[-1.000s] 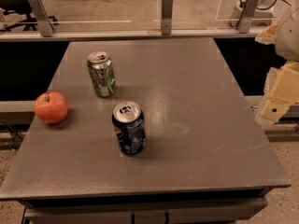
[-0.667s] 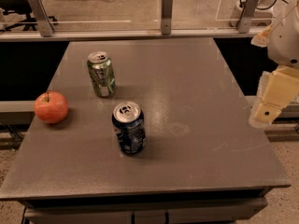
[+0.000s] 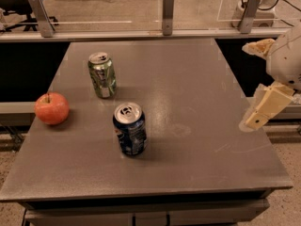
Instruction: Knock pepsi can over
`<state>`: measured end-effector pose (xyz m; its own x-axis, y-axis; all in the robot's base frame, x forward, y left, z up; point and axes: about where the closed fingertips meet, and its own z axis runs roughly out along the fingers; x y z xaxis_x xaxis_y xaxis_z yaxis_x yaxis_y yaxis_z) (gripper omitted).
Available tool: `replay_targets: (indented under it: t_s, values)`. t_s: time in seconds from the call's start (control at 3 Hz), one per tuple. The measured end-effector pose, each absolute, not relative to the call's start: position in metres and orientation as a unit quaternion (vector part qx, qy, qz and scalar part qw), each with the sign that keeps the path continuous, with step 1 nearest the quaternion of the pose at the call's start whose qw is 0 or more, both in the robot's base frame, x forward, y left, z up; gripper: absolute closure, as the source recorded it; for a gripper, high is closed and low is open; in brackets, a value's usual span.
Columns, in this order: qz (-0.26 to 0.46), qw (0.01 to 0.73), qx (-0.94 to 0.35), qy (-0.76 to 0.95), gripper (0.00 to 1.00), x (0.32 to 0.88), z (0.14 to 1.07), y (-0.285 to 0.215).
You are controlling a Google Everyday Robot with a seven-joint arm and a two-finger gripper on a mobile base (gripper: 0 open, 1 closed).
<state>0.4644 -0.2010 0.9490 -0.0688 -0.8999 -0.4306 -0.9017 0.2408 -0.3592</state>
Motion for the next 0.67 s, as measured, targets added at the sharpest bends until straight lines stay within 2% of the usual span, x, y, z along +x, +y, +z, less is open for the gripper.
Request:
replay_targets:
  t_s: [0.33,0.67]
  values:
    - [0.061,0.371,-0.631,0.678,0.00,0.471,0.948,-0.183]
    - [0.188,0.420,-0.645,0.610,0.00,0.466,0.954,-0.132]
